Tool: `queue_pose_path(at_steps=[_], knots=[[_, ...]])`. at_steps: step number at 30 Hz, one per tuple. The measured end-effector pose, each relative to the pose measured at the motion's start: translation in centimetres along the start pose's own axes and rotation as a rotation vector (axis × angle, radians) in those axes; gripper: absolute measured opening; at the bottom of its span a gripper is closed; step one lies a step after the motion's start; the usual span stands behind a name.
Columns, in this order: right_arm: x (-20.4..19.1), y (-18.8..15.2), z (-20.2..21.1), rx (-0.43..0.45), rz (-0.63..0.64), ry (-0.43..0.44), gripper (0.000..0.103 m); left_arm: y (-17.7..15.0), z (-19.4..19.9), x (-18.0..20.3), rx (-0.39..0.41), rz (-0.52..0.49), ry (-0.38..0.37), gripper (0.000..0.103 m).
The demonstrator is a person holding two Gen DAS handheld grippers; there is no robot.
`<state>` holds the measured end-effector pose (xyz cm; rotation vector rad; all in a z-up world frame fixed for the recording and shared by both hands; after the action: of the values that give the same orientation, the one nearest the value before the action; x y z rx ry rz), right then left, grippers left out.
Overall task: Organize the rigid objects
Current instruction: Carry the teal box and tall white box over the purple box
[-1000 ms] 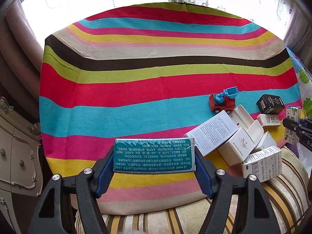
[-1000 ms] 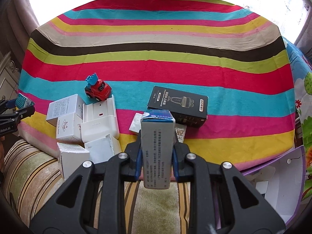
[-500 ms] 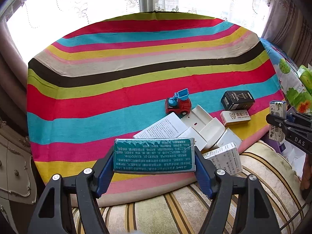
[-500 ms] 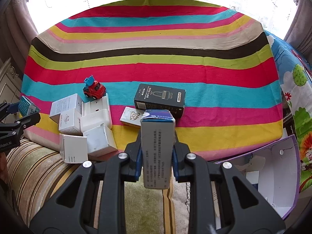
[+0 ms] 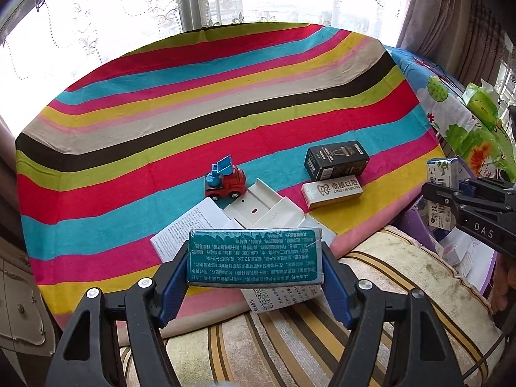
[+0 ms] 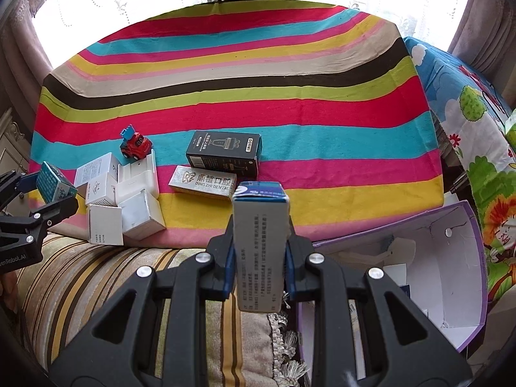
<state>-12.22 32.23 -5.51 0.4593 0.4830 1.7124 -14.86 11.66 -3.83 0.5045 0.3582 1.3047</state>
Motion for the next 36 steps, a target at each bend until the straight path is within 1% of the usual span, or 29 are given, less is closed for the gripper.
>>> queue_pose_path(at_steps=[15,26,31,36], knots=[[4.4,-2.8,1.5,-0.010,-0.068,-0.041,0.028,0.4,0.2,5.7,-0.004,-0.089,-0.045,0.073],[7.8,-5.0,2.2,-0.023,-0.123,-0.076,0.028,0.3,-0.2,10.6,-0.017,-0.186,-0.083,0.073],[9.8,-6.3,2.8,-0.031,-0.145,-0.103,0.028,0.3,-0.4,13.7,-0.026,-0.235,-0.118,0.073],[12.2,-7.6,3.3,-0.040,-0.178,-0.141,0.028,0.3,-0.3,17.0,-0.042,-0.271,-0.197,0.073]])
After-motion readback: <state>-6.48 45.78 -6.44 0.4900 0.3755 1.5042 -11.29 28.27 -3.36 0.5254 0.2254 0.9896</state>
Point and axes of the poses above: each gripper's, at about its wrist camera, not at the fingertips, and z roughly against the way its jaws point, x to its right, y to its top, the point moved 7 cm from there along -z, roughly the way its jaws point, and after that the axes turned 7 degrees about z, right-handed, at the moved point
